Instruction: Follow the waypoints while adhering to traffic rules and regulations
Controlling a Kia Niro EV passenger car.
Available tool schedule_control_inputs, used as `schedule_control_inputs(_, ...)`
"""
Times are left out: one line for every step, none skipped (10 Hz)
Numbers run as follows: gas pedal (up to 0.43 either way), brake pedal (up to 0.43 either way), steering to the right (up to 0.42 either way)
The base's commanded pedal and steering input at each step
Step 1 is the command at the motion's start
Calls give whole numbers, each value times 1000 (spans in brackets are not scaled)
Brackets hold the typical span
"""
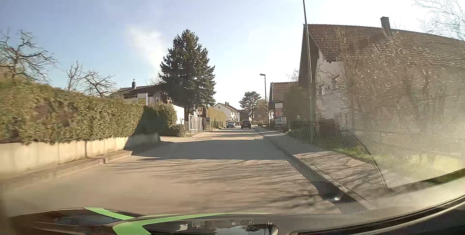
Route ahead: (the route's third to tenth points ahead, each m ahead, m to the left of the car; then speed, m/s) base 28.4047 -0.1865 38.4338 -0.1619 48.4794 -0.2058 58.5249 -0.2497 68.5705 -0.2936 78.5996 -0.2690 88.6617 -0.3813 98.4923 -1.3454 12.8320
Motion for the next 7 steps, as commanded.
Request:
schedule_control_inputs(197,0,1)
schedule_control_inputs(177,0,1)
schedule_control_inputs(177,0,3)
schedule_control_inputs(177,0,4)
schedule_control_inputs(177,0,4)
schedule_control_inputs(177,0,4)
schedule_control_inputs(177,0,4)
